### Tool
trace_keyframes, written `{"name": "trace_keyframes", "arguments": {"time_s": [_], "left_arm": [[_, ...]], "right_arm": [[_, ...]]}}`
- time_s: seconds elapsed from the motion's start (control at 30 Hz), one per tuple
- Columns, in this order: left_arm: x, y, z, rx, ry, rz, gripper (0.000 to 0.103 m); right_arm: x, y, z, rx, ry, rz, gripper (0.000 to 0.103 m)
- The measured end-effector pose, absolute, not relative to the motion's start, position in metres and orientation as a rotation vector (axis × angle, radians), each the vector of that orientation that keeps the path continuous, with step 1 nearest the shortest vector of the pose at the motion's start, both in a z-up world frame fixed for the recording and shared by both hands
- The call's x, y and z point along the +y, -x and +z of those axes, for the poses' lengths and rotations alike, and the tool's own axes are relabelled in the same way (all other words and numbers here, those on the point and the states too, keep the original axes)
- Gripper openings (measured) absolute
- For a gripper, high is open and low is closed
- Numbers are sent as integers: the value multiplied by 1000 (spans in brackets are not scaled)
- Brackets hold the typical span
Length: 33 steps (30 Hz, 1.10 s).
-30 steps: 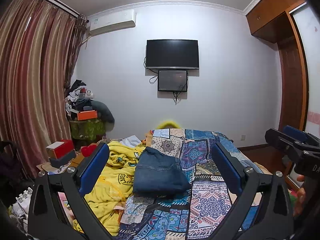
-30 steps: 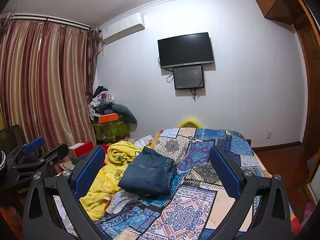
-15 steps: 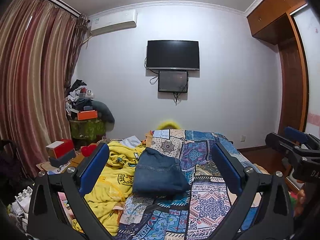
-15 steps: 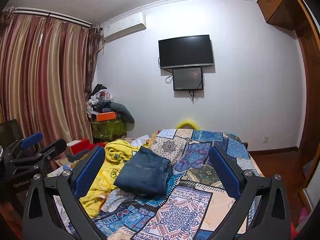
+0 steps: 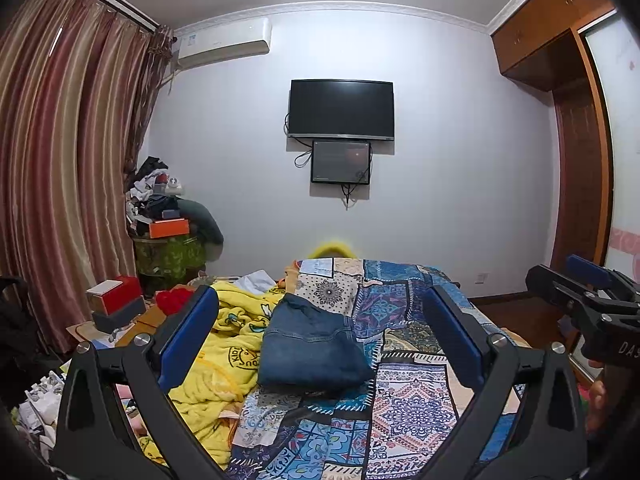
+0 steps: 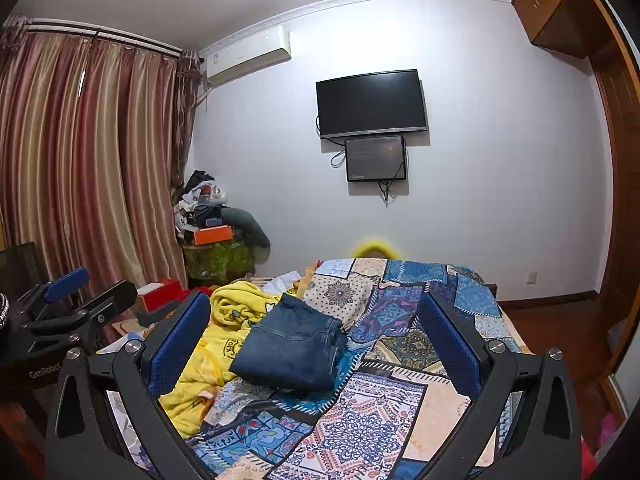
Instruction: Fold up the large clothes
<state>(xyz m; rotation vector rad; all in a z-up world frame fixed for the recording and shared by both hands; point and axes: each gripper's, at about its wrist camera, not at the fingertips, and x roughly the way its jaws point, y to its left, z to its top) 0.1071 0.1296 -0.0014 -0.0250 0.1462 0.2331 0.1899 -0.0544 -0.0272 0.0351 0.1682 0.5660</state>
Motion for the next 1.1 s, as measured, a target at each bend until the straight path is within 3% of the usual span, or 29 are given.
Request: {"name": "trace_keyframes", "arguments": {"time_s": [1.1], "left_arm": [[128, -115, -6, 194, 66, 161, 103]], "right_arm": [[-51, -195, -31, 197, -50, 566, 103]]}}
